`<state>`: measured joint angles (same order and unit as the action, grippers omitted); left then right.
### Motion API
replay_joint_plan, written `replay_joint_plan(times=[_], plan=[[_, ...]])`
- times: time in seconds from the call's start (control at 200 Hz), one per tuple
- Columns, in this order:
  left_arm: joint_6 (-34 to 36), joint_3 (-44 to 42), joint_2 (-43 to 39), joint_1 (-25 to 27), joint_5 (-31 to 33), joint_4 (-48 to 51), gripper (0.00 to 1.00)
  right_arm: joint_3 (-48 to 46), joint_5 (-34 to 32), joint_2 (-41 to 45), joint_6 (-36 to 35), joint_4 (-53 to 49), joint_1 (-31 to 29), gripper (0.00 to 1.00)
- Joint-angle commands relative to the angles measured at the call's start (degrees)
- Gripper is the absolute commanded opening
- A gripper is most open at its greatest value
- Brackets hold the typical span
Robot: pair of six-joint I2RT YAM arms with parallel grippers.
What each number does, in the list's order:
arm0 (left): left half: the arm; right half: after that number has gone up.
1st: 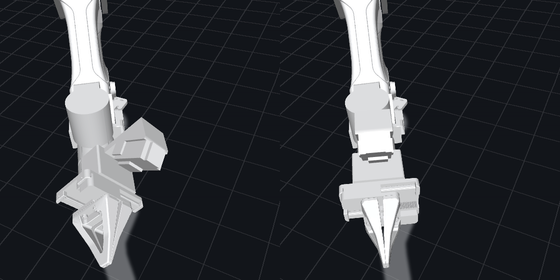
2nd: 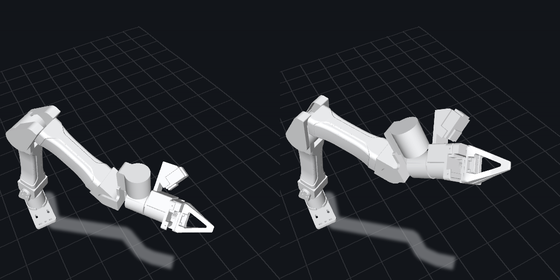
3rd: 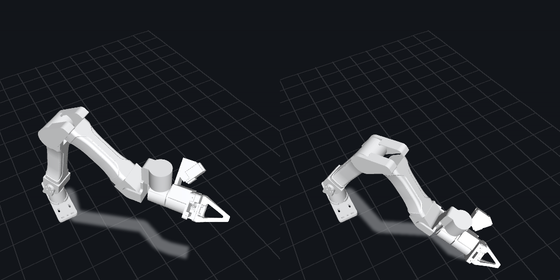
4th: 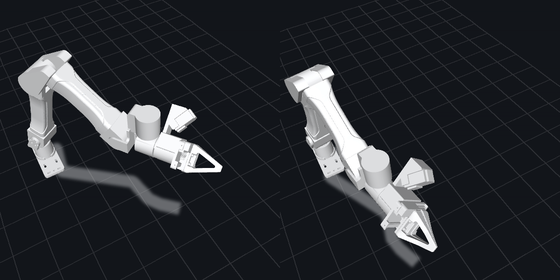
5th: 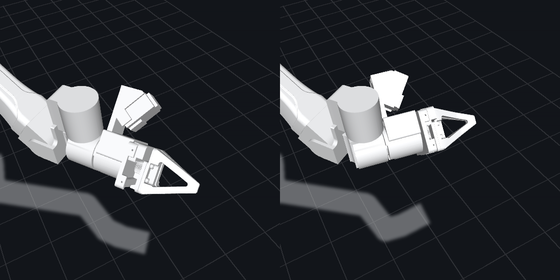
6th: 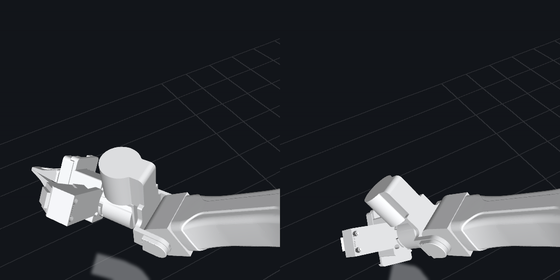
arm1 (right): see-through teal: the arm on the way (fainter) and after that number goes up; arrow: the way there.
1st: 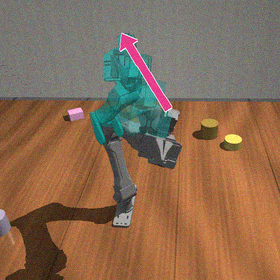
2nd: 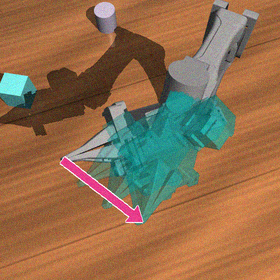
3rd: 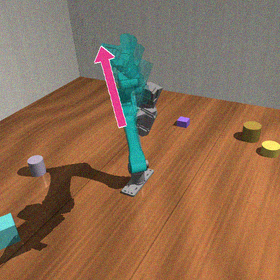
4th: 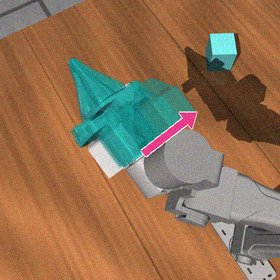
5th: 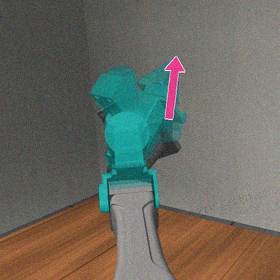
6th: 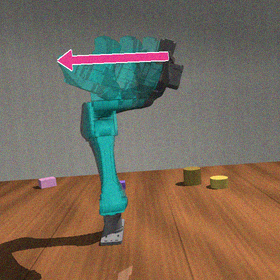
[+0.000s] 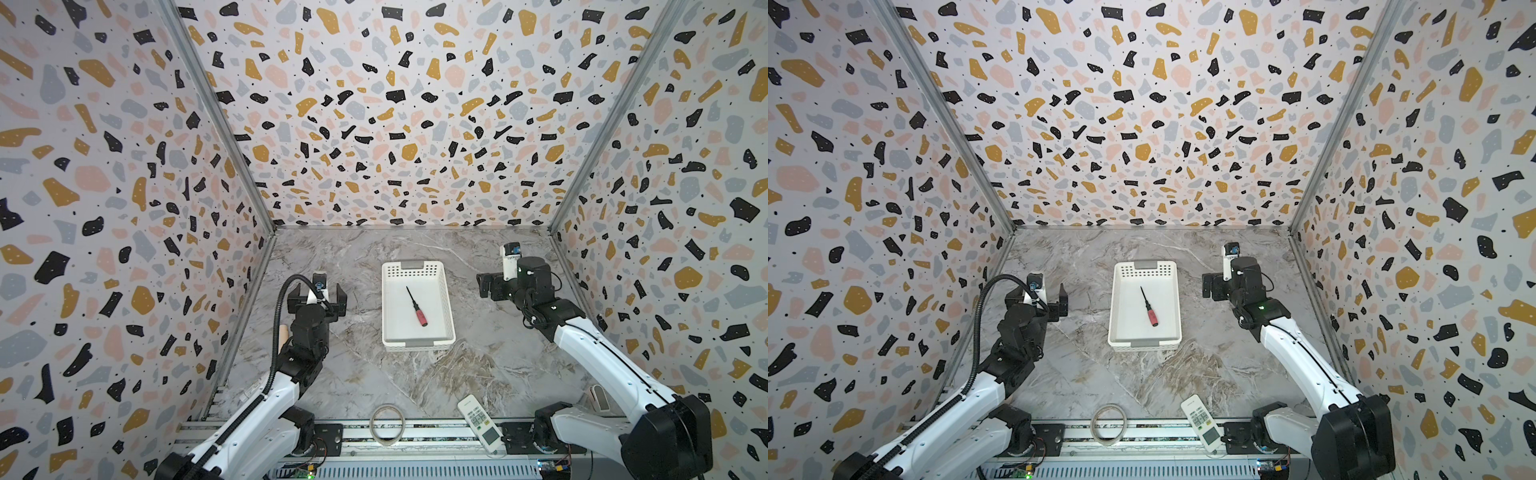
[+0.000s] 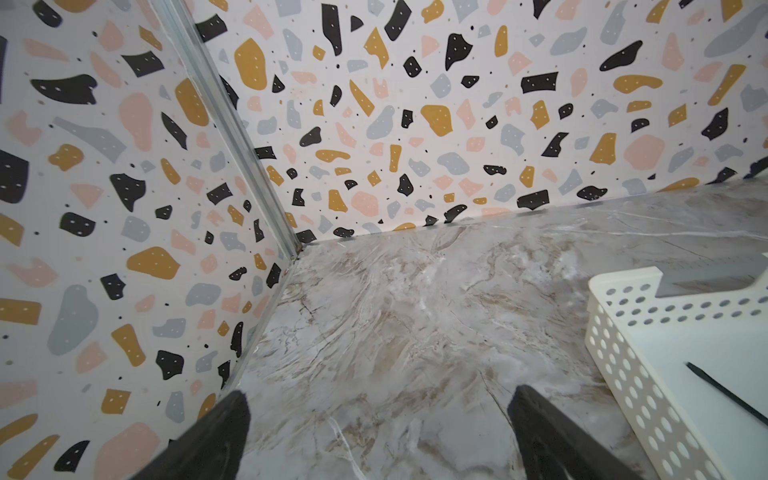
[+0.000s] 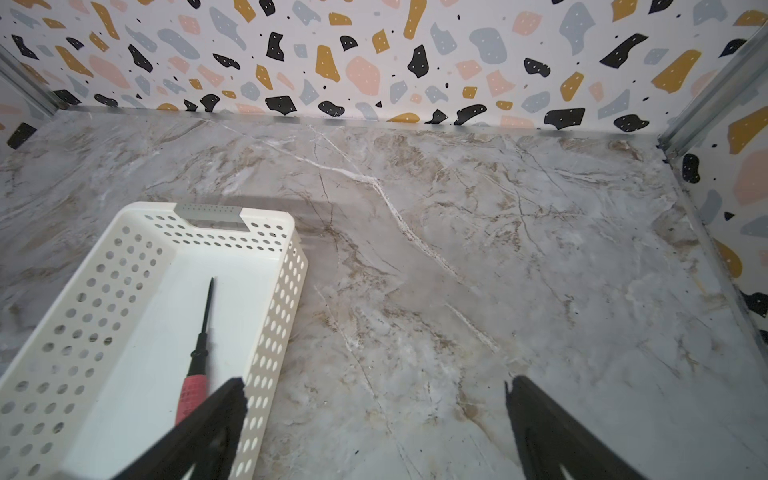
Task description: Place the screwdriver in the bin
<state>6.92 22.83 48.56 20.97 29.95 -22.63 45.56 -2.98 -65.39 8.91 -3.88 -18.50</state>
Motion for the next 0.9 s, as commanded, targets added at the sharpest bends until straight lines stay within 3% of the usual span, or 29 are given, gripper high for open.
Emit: replay_joint_plan(times=[0.0,0.105,0.34,0.511,0.696,0.766,0.896], plan=[[2.29,-0.64,0.39,0.04,2.64,-6.06,0.99,-7.14,0.02,3.06,-5.26,14.74,1.28,0.99],[1.04,-3.36,1.03,0.04,3.35,-10.24,1.00,-13.16,-0.48,4.15,-6.57,24.47,3.62,0.99],[-2.53,-12.46,7.37,-1.41,3.61,-26.93,0.99,-21.40,-3.24,4.44,-4.42,34.39,7.30,0.99],[-3.25,-15.45,14.09,-2.44,4.35,-35.04,1.00,-31.75,-3.69,6.62,-8.56,49.15,8.04,0.99],[-1.71,-14.95,20.40,-4.30,0.99,-39.40,1.00,-32.83,-6.66,8.16,-8.10,44.98,9.79,0.99],[-0.41,-15.41,22.32,-5.65,-1.95,-43.03,1.00,-34.81,-6.00,7.72,-7.03,49.13,11.11,0.99],[-4.98,-17.02,26.40,-10.54,-4.78,-48.62,0.99,-37.14,-3.70,5.16,-9.61,59.20,12.26,0.99]])
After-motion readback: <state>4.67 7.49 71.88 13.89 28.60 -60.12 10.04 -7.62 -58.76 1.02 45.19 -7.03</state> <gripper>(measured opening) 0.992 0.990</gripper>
